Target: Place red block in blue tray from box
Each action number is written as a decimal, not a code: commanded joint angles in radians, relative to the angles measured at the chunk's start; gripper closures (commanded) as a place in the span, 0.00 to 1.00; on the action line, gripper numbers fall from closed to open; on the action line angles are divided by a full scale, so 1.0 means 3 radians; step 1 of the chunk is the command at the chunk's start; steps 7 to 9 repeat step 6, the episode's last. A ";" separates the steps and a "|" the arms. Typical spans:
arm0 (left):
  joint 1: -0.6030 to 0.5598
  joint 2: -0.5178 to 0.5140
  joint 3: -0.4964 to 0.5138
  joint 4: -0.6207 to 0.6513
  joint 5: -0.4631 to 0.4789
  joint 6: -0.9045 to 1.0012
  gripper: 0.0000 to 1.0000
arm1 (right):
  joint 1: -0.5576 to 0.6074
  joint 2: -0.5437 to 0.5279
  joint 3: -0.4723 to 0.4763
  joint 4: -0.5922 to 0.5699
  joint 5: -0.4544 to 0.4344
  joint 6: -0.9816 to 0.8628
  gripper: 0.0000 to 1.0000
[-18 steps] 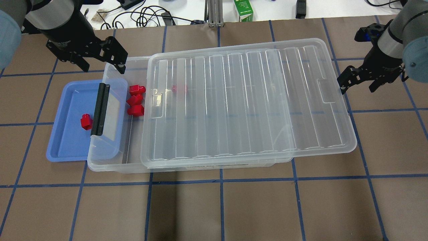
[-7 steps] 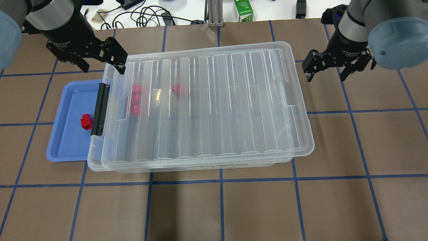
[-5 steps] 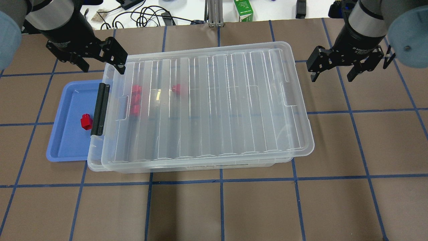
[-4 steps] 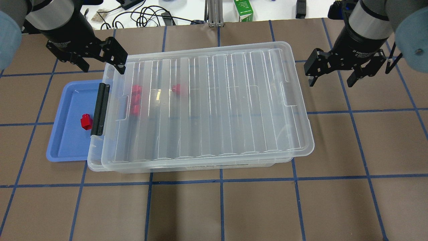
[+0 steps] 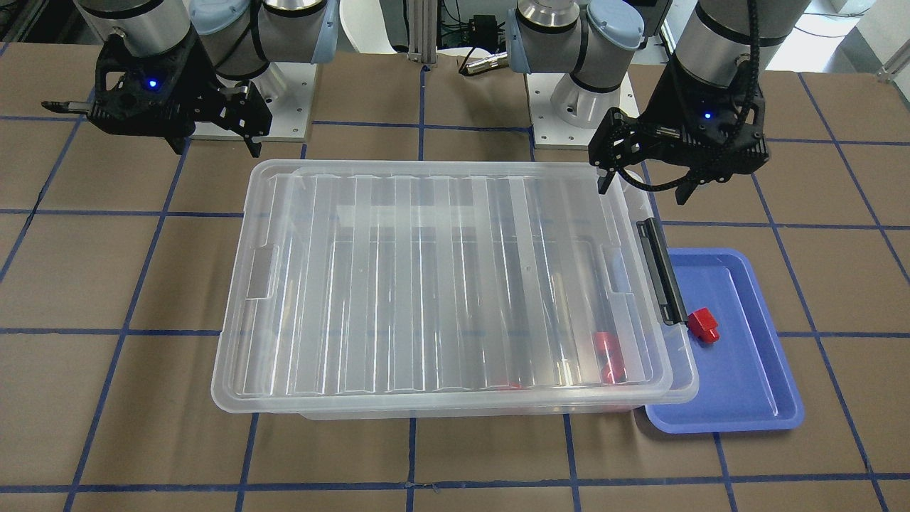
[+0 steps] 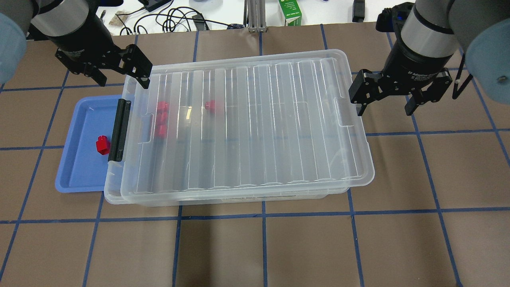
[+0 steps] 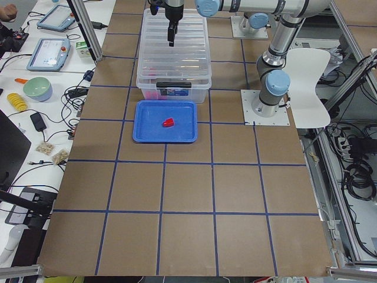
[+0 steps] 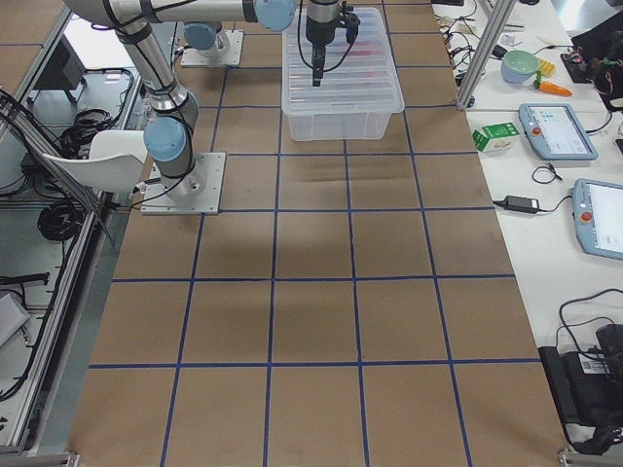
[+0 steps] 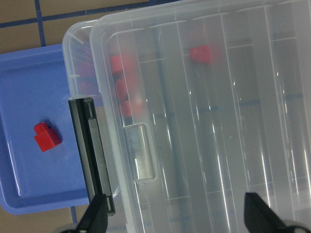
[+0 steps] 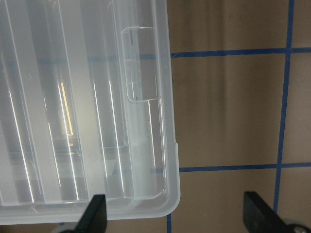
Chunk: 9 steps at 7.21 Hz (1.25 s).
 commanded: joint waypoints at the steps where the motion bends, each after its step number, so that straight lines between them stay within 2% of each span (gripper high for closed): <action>1: 0.0000 0.0007 -0.0007 0.0000 0.0000 0.0000 0.00 | 0.0003 0.0004 0.0017 0.0001 -0.0007 0.0000 0.00; 9: 0.0000 -0.0008 0.0019 0.0000 0.0015 0.0010 0.00 | -0.0002 0.0004 0.0022 0.0006 -0.0012 0.0000 0.00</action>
